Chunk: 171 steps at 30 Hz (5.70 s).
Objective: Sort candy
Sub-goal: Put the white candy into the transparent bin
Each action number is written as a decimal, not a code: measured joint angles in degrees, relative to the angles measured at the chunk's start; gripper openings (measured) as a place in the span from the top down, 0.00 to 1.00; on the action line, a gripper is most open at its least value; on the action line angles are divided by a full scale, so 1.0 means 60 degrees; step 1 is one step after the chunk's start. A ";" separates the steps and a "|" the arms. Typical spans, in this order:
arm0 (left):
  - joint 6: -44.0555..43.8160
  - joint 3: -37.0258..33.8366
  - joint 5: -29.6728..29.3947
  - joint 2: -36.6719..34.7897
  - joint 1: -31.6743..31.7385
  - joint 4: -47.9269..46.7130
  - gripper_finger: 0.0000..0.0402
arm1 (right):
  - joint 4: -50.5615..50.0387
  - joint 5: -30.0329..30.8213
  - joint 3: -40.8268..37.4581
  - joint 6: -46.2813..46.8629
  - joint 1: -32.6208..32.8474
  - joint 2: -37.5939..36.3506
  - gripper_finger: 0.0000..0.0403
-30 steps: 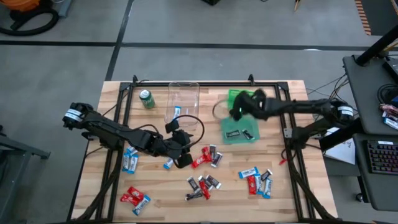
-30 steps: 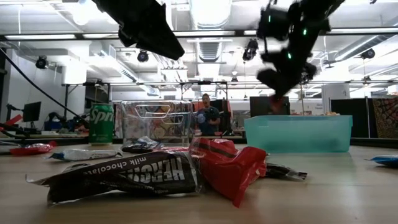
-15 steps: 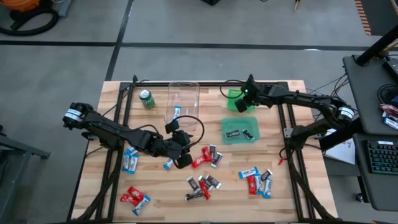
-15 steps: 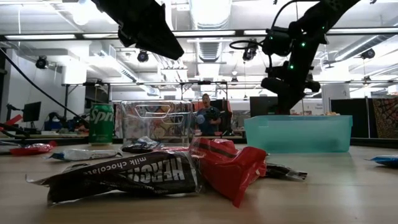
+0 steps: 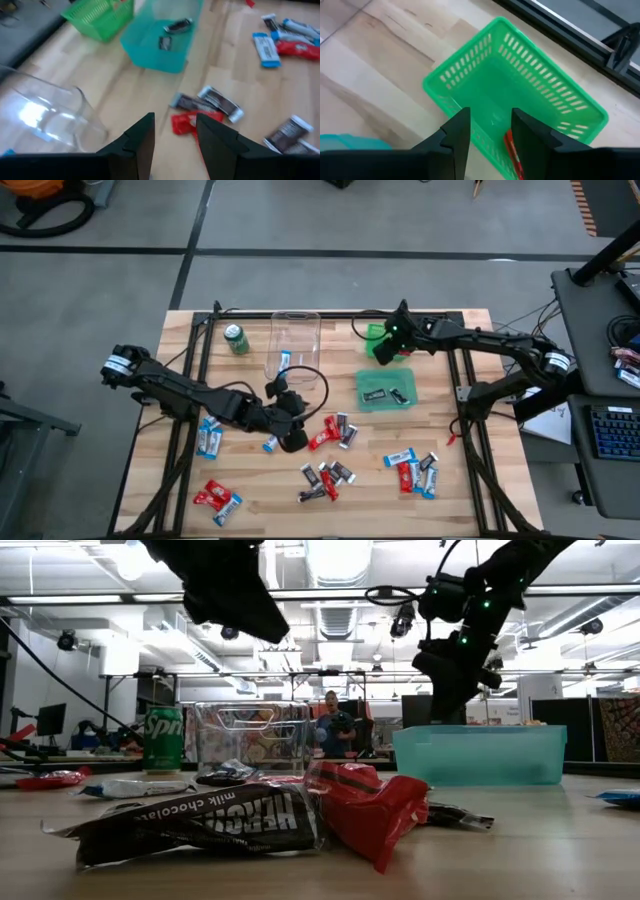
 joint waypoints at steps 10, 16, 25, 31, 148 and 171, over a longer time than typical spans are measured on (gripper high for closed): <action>-0.2456 0.0000 0.1453 0.0000 -0.0526 -0.1975 0.68 | -0.0124 -0.0534 0.0000 -0.0084 0.0414 -0.0563 0.68; -0.4623 -0.0083 0.1640 0.0015 -0.1107 -0.2894 0.68 | 0.0017 -0.1543 -0.0004 0.0211 0.1064 -0.1128 0.67; -0.4322 -0.0443 0.0859 0.0327 -0.2077 -0.3570 0.52 | 0.0248 -0.1530 -0.0004 0.0131 0.2240 -0.1932 0.68; -0.5147 -0.1017 0.0415 0.0885 -0.2287 -0.3530 0.45 | 0.0244 -0.1134 -0.0012 0.0077 0.2663 -0.2071 0.67; -0.0552 0.0237 -0.0874 -0.0222 -0.1514 -0.0780 0.72 | -0.2104 -0.2994 0.0210 0.1953 0.9997 0.1407 0.68; -0.0252 0.0237 -0.1167 -0.0222 -0.1496 -0.0657 0.72 | -0.1450 -0.1596 0.0324 0.2302 1.0109 0.3216 0.76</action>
